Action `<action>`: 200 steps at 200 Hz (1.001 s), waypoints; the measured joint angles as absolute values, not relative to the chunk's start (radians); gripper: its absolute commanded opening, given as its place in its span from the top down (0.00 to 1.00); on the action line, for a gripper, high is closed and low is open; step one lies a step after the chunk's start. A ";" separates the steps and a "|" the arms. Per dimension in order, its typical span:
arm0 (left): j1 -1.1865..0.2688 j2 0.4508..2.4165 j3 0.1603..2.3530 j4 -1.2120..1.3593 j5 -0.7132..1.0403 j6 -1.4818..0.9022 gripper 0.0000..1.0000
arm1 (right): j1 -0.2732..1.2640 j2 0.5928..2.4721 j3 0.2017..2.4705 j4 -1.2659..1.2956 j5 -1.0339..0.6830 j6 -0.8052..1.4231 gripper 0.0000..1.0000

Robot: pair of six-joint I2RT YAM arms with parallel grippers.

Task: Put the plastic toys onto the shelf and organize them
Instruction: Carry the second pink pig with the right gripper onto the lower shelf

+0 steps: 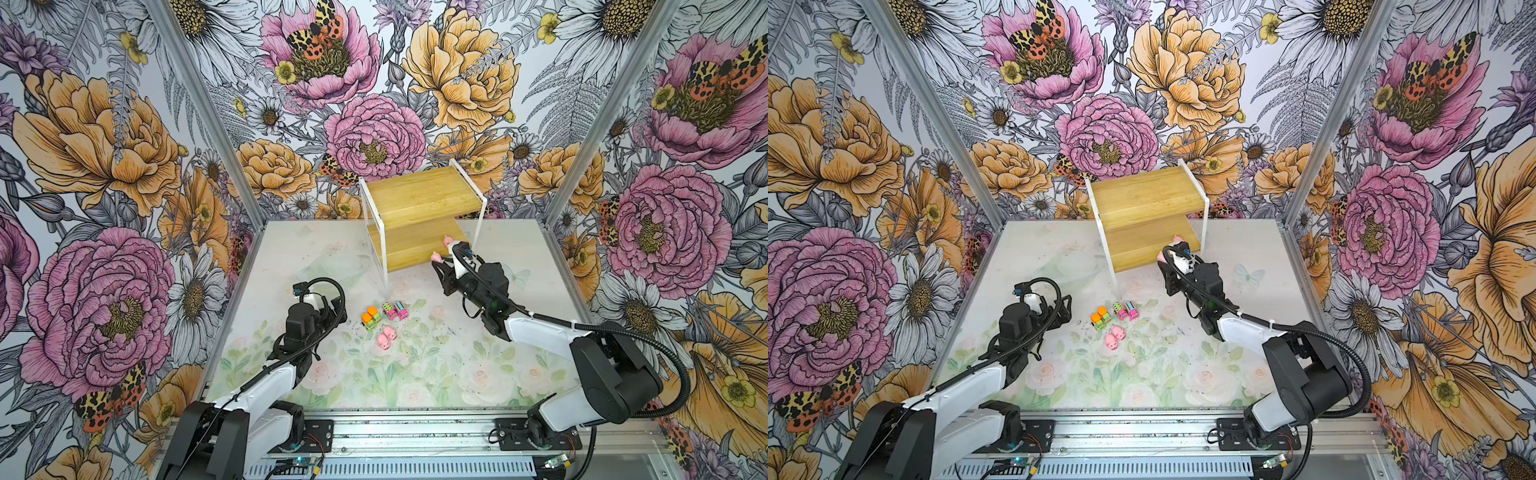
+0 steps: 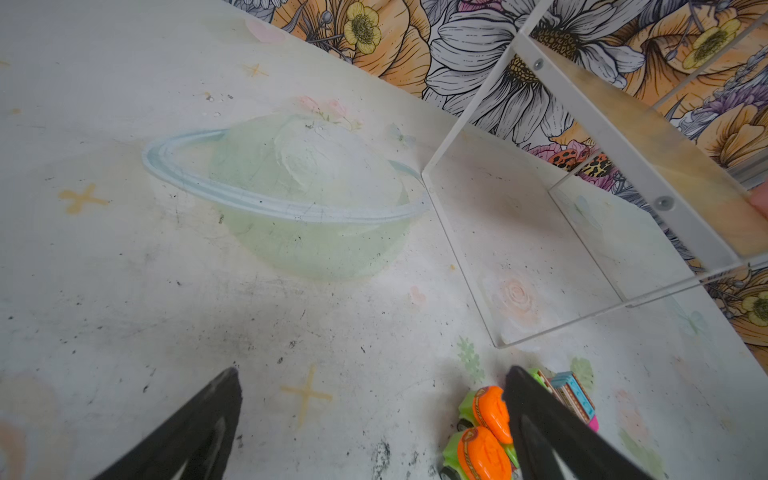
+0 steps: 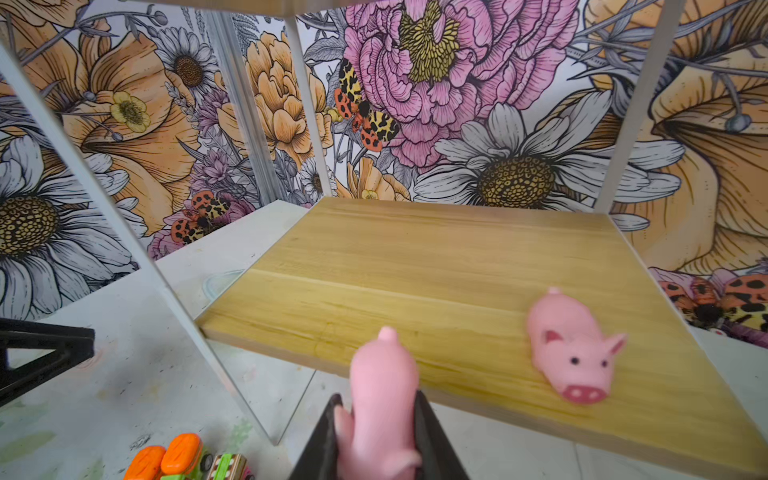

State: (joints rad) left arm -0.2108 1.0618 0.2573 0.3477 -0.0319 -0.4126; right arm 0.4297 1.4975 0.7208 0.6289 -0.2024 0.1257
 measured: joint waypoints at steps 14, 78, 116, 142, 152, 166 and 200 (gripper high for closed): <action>-0.211 1.062 0.257 0.348 -0.032 -0.413 0.01 | 0.408 1.503 0.755 0.600 -0.212 0.119 0.71; -0.211 1.062 0.257 0.348 -0.032 -0.413 0.01 | 0.398 1.606 0.886 0.534 -0.226 0.115 0.71; -0.211 1.062 0.257 0.348 -0.032 -0.413 0.01 | 0.398 1.656 0.902 0.526 -0.221 0.127 0.71; -0.211 1.062 0.257 0.348 -0.032 -0.413 0.01 | 0.398 1.673 0.903 0.519 -0.211 0.135 0.69; -0.211 1.062 0.257 0.348 -0.032 -0.413 0.01 | 0.398 1.678 0.907 0.515 -0.208 0.138 0.69; -0.211 1.062 0.257 0.347 -0.032 -0.413 0.01 | 0.400 1.682 0.916 0.513 -0.203 0.138 0.69; -0.211 1.062 0.257 0.348 -0.032 -0.413 0.01 | 0.401 1.687 0.933 0.512 -0.192 0.141 0.69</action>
